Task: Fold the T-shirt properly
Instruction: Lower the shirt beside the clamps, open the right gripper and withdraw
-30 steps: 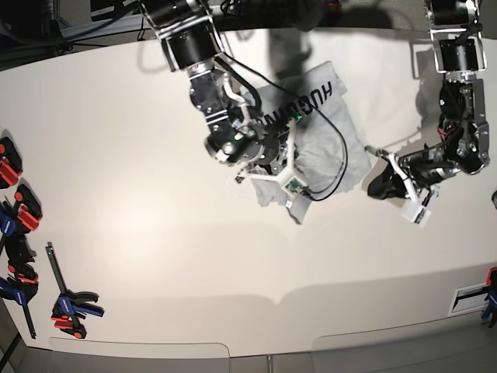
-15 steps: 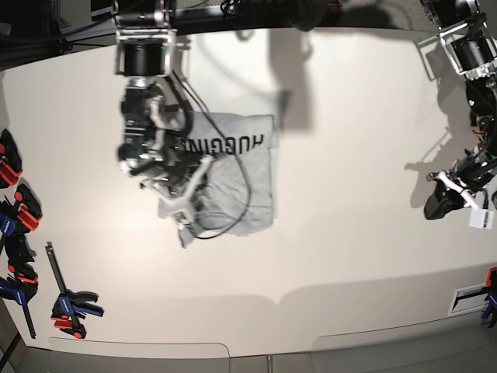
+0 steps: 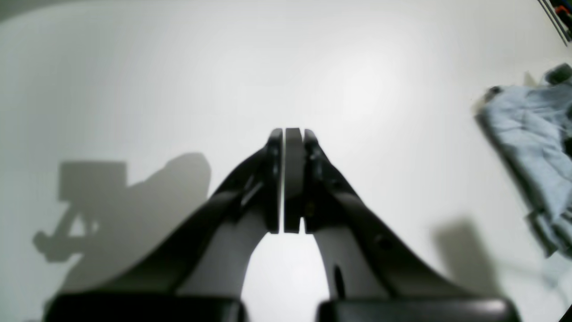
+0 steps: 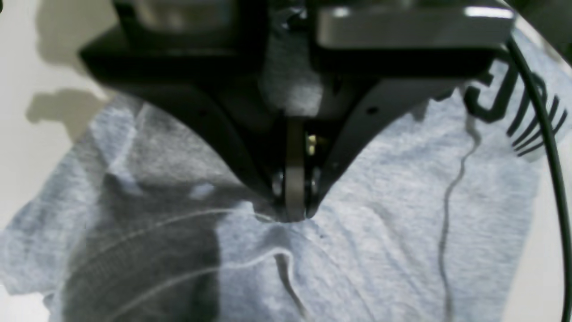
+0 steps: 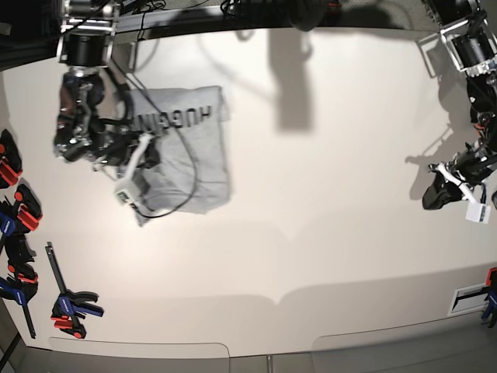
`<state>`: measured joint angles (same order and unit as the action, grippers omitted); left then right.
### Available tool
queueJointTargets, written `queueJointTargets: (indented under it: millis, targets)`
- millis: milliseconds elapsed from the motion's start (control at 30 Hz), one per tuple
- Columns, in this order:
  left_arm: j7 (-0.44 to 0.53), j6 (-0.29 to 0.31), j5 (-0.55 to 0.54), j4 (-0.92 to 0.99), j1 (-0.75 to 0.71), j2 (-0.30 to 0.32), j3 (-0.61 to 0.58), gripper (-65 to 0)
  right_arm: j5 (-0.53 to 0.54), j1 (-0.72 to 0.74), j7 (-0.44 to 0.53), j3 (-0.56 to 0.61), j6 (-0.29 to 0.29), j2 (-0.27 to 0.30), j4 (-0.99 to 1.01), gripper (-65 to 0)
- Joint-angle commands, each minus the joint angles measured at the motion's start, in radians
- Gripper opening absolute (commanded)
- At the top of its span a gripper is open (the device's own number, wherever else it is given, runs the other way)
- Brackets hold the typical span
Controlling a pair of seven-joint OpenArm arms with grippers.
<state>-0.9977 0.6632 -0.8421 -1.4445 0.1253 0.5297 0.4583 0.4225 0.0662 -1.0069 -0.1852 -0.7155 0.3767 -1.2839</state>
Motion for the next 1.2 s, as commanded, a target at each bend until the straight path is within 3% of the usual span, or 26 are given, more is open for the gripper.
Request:
queueJointTargets:
  millis: [0,200,333,633,733,867,1000,1100,1167]
  targets:
    - [0.018,0.007,-0.023,-0.016,0.011,0.023,0.007,-65.0,-0.089,-0.003,-0.068,-0.003,0.017,0.044,0.002,-65.0]
    - [0.025,0.007,-0.023,-0.016,-0.025,0.039,0.007,-65.0,-0.089,-0.003,-0.042,-0.003,0.017,0.196,0.002,-65.0]
    - [0.026,0.007,-0.024,-0.016,-0.026,0.039,0.007,-65.0,-0.057,-0.003,-0.010,-0.003,0.017,0.267,0.002,-65.0]
    - [0.026,0.007,-0.024,-0.016,-0.026,0.039,0.007,-65.0,-0.031,0.005,0.061,-0.003,0.017,0.291,0.002,-65.0]
    - [0.032,0.007,-0.025,-0.016,-0.025,0.039,0.007,-65.0,0.108,0.032,0.060,-0.006,0.017,0.304,-0.003,-65.0]
    - [0.071,0.007,-0.055,-0.016,-0.026,0.053,0.007,-65.0,0.441,0.057,0.044,-0.018,0.017,0.333,-0.061,-65.0]
    - [0.048,0.007,-0.077,-0.016,-0.026,0.098,0.008,-65.0,0.532,0.051,-0.098,-0.079,0.017,0.308,-0.217,-65.0]
    - [-0.038,0.008,-0.133,-0.017,-0.036,0.138,0.015,-65.0,0.655,-0.007,-0.224,-0.135,0.017,0.308,-0.325,-65.0]
    - [-0.097,0.008,-0.190,-0.025,-0.074,0.151,0.050,-65.0,0.713,-0.080,-0.251,-0.180,0.017,0.307,-0.375,-65.0]
